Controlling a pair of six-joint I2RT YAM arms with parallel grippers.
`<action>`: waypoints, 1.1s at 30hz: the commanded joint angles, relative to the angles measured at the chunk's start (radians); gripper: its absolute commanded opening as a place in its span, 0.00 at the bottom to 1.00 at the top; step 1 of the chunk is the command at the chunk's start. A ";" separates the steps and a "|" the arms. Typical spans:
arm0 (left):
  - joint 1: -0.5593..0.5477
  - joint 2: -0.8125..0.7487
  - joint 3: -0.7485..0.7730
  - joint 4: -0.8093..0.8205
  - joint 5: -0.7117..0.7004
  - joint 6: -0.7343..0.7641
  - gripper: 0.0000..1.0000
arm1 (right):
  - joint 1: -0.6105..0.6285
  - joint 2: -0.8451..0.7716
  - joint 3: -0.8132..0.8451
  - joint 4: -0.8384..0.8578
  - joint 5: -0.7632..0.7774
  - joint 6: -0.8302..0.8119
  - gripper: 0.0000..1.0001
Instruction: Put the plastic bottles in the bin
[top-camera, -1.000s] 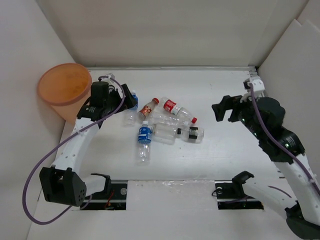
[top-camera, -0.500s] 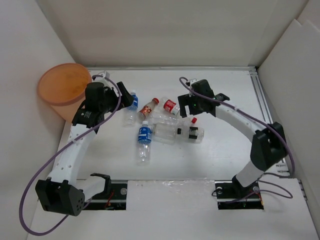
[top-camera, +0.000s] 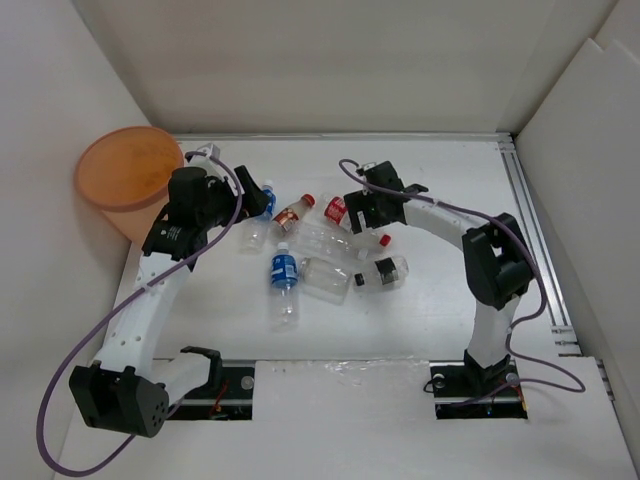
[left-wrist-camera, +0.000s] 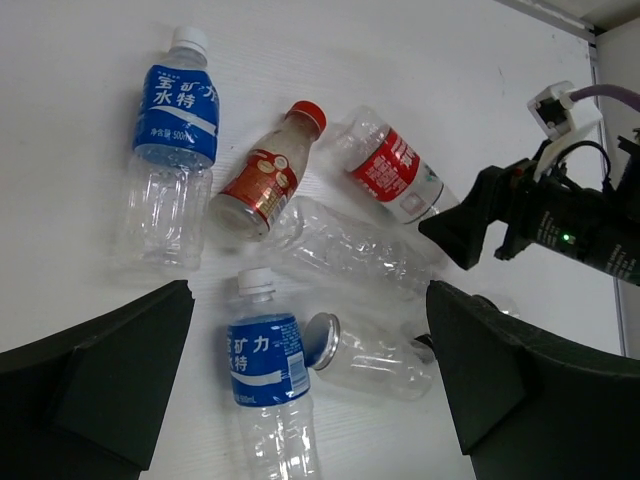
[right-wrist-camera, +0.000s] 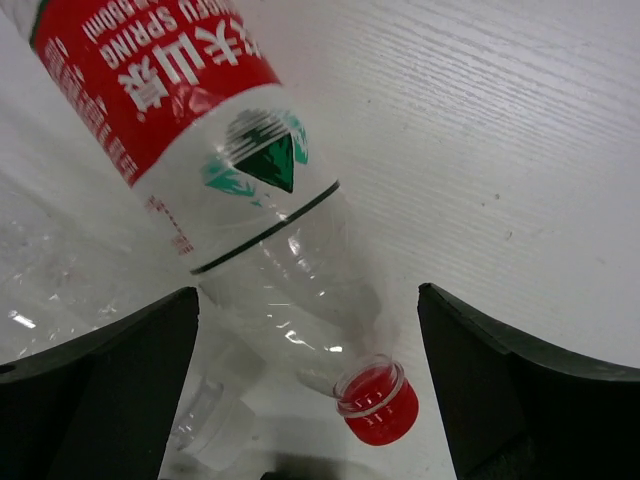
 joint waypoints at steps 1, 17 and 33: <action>0.006 -0.017 -0.015 0.032 0.028 0.013 1.00 | 0.006 0.042 0.045 0.032 0.035 -0.012 0.94; 0.006 -0.008 -0.015 0.032 0.047 0.013 1.00 | -0.060 0.042 0.035 0.029 0.013 -0.003 0.23; 0.006 0.066 0.057 0.088 0.210 0.013 1.00 | -0.063 -0.235 0.088 -0.045 0.001 -0.017 0.00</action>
